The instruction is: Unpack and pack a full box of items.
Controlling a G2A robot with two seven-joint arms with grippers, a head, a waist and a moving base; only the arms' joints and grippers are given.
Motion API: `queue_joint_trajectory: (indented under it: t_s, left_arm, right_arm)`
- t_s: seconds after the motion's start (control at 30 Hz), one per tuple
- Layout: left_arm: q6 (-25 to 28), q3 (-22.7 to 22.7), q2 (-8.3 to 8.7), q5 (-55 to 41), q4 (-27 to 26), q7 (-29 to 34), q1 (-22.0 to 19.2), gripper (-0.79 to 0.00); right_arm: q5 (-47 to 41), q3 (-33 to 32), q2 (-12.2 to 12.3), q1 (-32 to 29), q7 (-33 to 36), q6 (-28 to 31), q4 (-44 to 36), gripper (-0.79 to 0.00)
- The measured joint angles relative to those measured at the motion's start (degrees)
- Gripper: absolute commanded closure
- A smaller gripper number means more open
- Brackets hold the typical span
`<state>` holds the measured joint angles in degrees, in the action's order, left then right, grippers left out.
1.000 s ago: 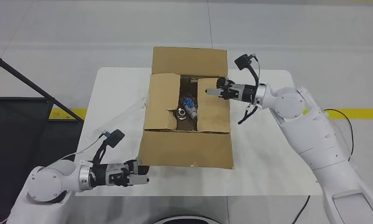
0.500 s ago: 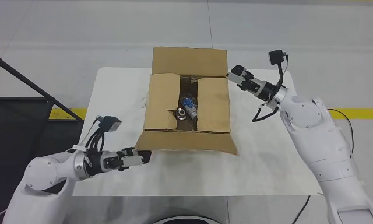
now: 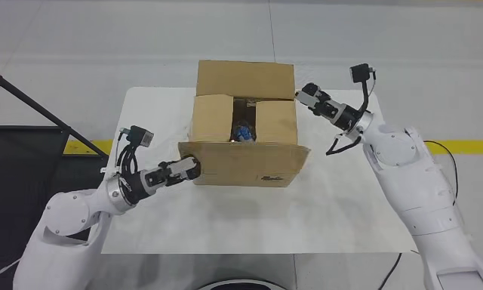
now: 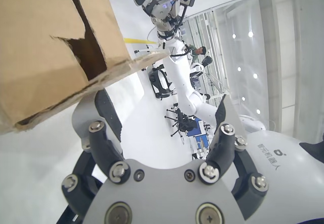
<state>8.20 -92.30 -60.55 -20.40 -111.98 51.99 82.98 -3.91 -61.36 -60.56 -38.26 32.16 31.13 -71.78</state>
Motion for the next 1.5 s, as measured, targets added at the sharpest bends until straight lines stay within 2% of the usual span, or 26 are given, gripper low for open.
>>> queue_joint_trajectory:
  t_s: [0.13,0.33,0.63,0.87,1.07,1.27,1.5]
  left_arm:
    - [-1.8,1.5,-0.15,0.7,0.7,-3.5,-1.5,-0.785]
    - [-3.9,3.4,-0.39,0.9,2.3,-7.7,-3.2,-0.785]
    - [-6.1,6.4,-0.69,5.2,2.7,-13.7,-4.6,-0.785]
    - [-7.5,8.1,-0.87,8.9,2.3,-17.2,-5.0,-0.785]
    - [-8.3,8.8,-0.94,10.6,2.2,-18.6,-5.1,-0.785]
    - [-8.7,9.2,-0.99,11.3,2.2,-18.9,-5.4,-0.785]
    - [-8.8,9.1,-0.96,11.3,2.8,-18.2,-5.8,-0.785]
  right_arm:
    - [-1.9,-0.2,-0.5,2.0,-1.0,-3.4,2.9,-0.785]
    - [-5.9,3.4,-2.8,8.4,0.8,-7.0,12.4,-0.785]
    - [-9.7,12.3,-8.8,19.8,4.1,-9.9,30.8,-0.785]
    - [-13.2,16.0,-13.4,24.7,7.7,-8.5,42.4,-0.785]
    - [-15.1,17.4,-16.4,26.7,10.4,-7.0,48.7,-0.785]
    - [-20.3,15.9,-17.9,27.7,16.5,-1.9,52.8,-0.785]
    - [-26.1,12.9,-18.2,28.4,23.3,2.5,55.4,-0.785]
